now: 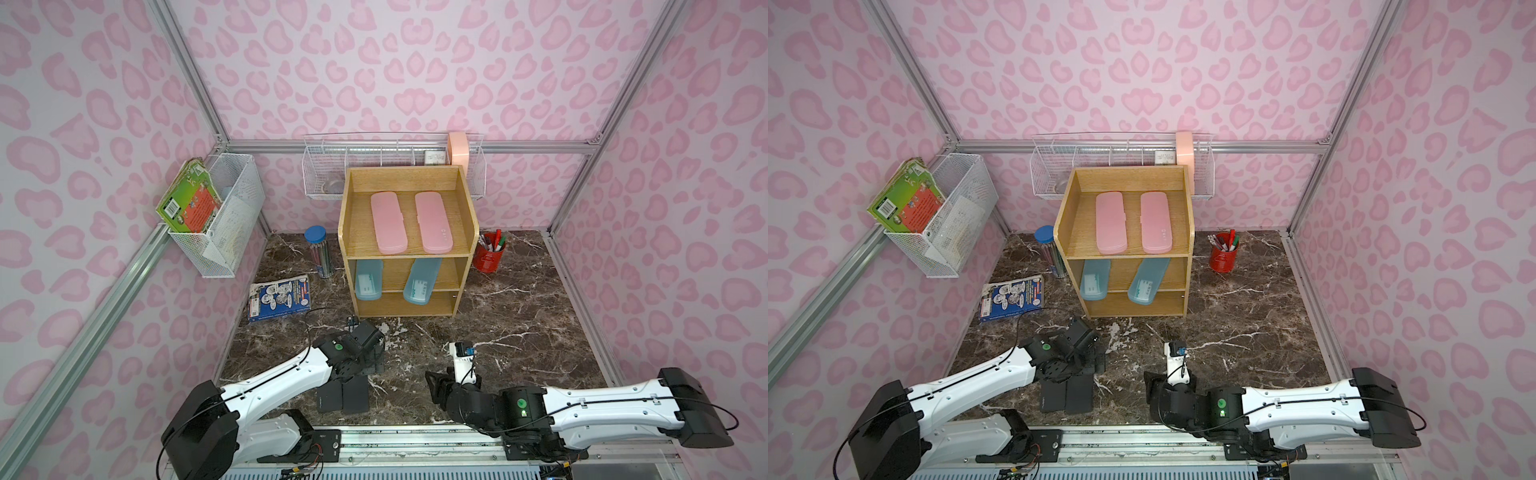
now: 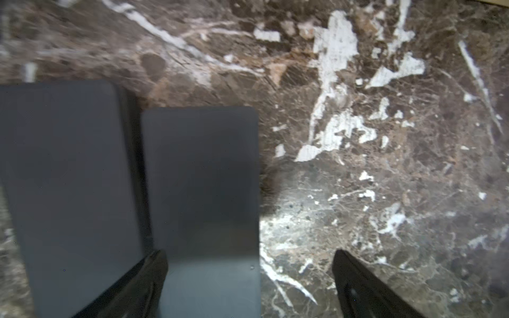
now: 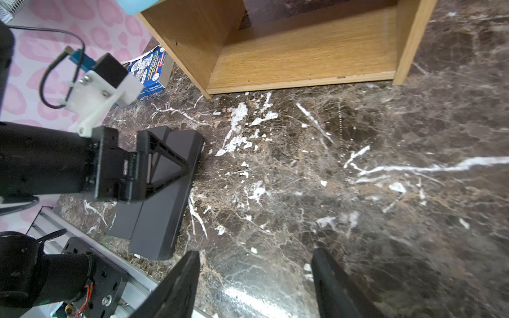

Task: Place the pencil cases on the shelf according to color
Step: Move the pencil case to the center of the board.

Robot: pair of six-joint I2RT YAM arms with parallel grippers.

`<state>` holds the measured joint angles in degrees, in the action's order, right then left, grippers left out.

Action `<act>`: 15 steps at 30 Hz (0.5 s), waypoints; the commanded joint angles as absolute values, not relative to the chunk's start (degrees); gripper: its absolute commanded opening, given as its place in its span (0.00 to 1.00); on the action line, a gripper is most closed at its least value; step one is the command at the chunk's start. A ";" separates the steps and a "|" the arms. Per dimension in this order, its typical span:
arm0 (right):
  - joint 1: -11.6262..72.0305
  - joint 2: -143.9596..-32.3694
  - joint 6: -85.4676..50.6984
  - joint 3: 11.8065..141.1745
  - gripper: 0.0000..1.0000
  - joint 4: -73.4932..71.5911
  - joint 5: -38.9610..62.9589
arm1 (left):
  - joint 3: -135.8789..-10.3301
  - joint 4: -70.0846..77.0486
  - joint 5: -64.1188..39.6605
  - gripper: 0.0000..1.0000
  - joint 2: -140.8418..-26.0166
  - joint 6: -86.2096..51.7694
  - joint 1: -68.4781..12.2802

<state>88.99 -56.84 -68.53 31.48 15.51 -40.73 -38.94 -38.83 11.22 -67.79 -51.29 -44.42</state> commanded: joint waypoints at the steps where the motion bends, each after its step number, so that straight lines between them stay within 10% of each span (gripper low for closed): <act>1: 89.08 -52.26 -69.32 28.93 0.70 15.87 -42.44 | -38.31 -44.43 15.20 0.99 -67.73 -52.63 -44.53; 15: 89.47 -46.79 -74.34 26.29 0.77 23.51 -44.67 | -39.94 -35.55 8.04 0.99 -76.98 -53.46 -47.45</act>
